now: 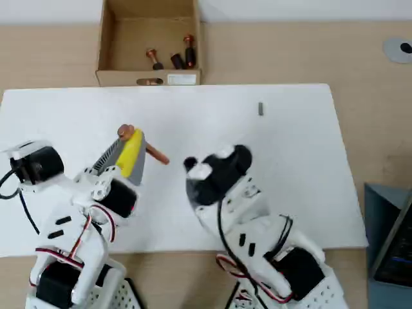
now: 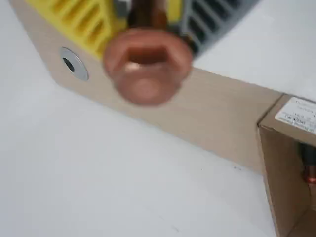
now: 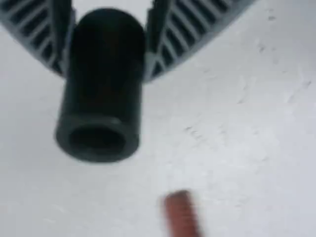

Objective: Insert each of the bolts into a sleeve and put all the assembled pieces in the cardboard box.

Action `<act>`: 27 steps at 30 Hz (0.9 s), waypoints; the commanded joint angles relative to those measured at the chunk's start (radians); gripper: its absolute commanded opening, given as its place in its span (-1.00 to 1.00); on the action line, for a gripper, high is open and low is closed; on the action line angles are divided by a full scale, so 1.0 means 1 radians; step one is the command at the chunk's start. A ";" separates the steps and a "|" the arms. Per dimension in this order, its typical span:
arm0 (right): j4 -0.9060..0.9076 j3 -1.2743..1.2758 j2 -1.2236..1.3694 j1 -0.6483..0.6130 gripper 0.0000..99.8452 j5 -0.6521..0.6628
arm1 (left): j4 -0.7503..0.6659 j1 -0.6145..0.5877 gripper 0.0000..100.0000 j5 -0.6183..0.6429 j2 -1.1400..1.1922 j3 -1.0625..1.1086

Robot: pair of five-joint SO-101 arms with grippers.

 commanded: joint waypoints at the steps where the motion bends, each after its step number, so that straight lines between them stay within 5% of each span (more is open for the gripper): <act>1: -0.023 0.013 -0.033 -0.036 -0.98 0.041 | -0.028 0.011 -1.00 0.009 -0.012 -0.063; 13: -0.031 0.064 -0.045 -0.061 -0.98 0.176 | 0.071 0.133 -1.00 0.011 -0.012 -0.158; 27: -0.052 0.008 -0.045 -0.062 -0.98 0.233 | 0.118 0.126 -1.00 0.005 -0.013 -0.130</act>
